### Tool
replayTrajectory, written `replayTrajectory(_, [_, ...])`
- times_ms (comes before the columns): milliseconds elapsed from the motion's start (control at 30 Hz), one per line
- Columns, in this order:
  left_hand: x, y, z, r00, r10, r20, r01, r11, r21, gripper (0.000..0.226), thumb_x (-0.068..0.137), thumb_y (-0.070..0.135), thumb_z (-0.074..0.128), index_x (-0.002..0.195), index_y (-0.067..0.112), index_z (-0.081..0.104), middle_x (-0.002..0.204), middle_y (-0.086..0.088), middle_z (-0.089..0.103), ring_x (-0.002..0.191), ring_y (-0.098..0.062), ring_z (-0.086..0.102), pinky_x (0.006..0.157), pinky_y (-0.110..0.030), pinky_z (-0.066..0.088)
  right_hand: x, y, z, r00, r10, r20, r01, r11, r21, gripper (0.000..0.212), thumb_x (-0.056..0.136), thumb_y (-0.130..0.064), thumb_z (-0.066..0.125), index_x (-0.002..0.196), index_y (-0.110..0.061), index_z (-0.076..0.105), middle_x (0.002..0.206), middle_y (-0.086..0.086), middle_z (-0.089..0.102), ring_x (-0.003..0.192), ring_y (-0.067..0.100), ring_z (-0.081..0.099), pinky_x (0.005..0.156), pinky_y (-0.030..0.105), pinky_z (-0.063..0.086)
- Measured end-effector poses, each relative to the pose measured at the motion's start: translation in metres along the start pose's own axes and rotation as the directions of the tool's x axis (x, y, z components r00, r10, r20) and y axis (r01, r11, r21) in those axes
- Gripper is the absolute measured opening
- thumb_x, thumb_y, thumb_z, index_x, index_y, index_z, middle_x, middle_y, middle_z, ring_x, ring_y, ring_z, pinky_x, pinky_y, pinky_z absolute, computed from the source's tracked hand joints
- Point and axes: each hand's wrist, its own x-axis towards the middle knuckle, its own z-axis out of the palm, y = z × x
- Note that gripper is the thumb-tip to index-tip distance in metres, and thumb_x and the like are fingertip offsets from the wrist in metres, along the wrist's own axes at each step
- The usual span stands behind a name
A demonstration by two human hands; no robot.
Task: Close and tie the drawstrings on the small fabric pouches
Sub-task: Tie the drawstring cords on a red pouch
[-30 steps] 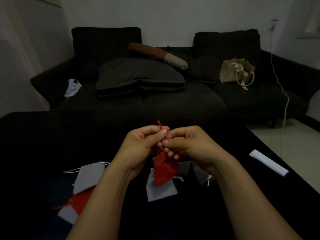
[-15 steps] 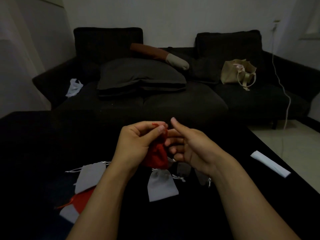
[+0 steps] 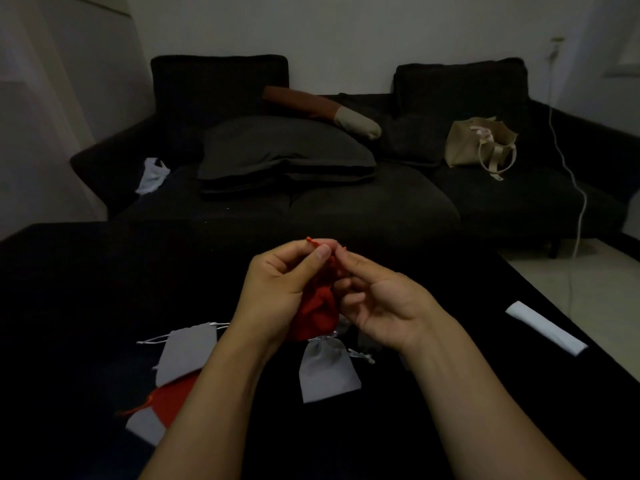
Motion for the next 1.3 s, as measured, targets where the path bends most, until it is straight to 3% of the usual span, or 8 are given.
replayTrajectory(133, [0.002,0.003,0.007,0.997,-0.051,-0.053,0.038,0.971,-0.234,0.021,0.093,0.023,0.056,0.096,0.011,0.073,0.095,-0.007,0.076,0.086,-0.015,0.073,0.073,-0.028,0.058,0.008,0.001,0.001,0.992,-0.104,-0.064,0.109,0.991,0.080,0.011,0.080,-0.024,0.068,0.088,-0.016,0.068,0.078,-0.002,0.061,0.056,0.003,0.048,0.040,0.010,0.033])
replayTrajectory(267, [0.009,0.005,0.000,0.945,-0.250,-0.210,0.072,0.788,-0.611,0.018,0.100,0.025,0.051,0.091,0.020,0.065,0.083,0.003,0.076,0.080,-0.010,0.071,0.081,-0.027,0.055,0.008,-0.009,-0.002,0.980,-0.194,-0.036,0.192,0.903,0.384,0.003,0.085,-0.018,0.059,0.084,-0.016,0.060,0.089,0.004,0.072,0.054,0.004,0.053,0.039,0.012,0.036])
replayTrajectory(533, [0.010,0.001,0.000,0.878,-0.330,-0.347,0.066,0.801,-0.595,0.017,0.099,0.021,0.053,0.091,0.017,0.068,0.063,0.006,0.065,0.069,-0.008,0.064,0.067,-0.022,0.051,0.009,-0.010,-0.009,0.958,-0.231,-0.169,0.265,0.939,0.221,0.019,0.101,-0.014,0.047,0.084,-0.012,0.053,0.062,-0.002,0.052,0.037,0.001,0.033,0.033,0.011,0.025])
replayTrajectory(733, [0.009,0.003,-0.009,0.962,-0.106,-0.253,0.088,0.993,-0.082,0.026,0.102,0.019,0.044,0.087,0.019,0.066,0.065,0.005,0.060,0.060,-0.007,0.054,0.056,-0.022,0.039,0.006,-0.009,-0.005,0.893,-0.435,-0.113,0.377,0.863,-0.337,0.011,0.098,-0.012,0.054,0.089,-0.008,0.060,0.061,0.002,0.045,0.049,0.010,0.041,0.045,0.021,0.035])
replayTrajectory(867, [0.006,0.003,-0.010,0.979,-0.131,-0.158,0.094,0.970,-0.224,0.027,0.103,0.018,0.041,0.088,0.014,0.063,0.065,-0.001,0.058,0.056,-0.010,0.053,0.052,-0.020,0.044,0.000,-0.006,-0.011,0.850,-0.515,0.111,0.295,0.292,-0.910,0.018,0.079,-0.025,0.080,0.095,-0.020,0.073,0.065,-0.001,0.058,0.057,0.006,0.050,0.056,0.020,0.043])
replayTrajectory(967, [0.006,0.006,-0.011,0.977,-0.140,-0.162,0.090,0.956,-0.280,0.026,0.101,0.014,0.042,0.085,0.011,0.062,0.063,-0.002,0.057,0.055,-0.012,0.053,0.051,-0.022,0.047,-0.003,-0.002,-0.008,0.874,-0.456,0.165,0.180,-0.009,-0.984,0.013,0.078,-0.035,0.080,0.083,-0.024,0.075,0.070,-0.004,0.063,0.063,0.006,0.057,0.055,0.014,0.043])
replayTrajectory(1100, [0.002,0.006,-0.019,0.971,-0.089,-0.220,0.129,0.977,0.173,0.012,0.093,0.011,0.057,0.088,0.010,0.068,0.066,-0.006,0.062,0.059,-0.015,0.059,0.053,-0.025,0.050,-0.001,-0.001,-0.009,0.864,-0.476,0.164,0.217,0.058,-0.974,0.021,0.079,-0.033,0.079,0.069,-0.017,0.070,0.067,0.003,0.064,0.057,0.005,0.056,0.052,0.012,0.042])
replayTrajectory(1300, [-0.007,0.003,-0.027,0.999,-0.003,0.044,-0.031,0.659,0.751,0.015,0.082,0.012,0.075,0.086,0.026,0.077,0.071,0.006,0.070,0.068,-0.005,0.067,0.065,-0.014,0.053,-0.002,-0.001,-0.010,0.935,-0.342,0.095,0.227,0.370,-0.901,0.028,0.090,-0.033,0.068,0.070,-0.013,0.071,0.064,0.004,0.067,0.058,0.010,0.061,0.058,0.028,0.049])
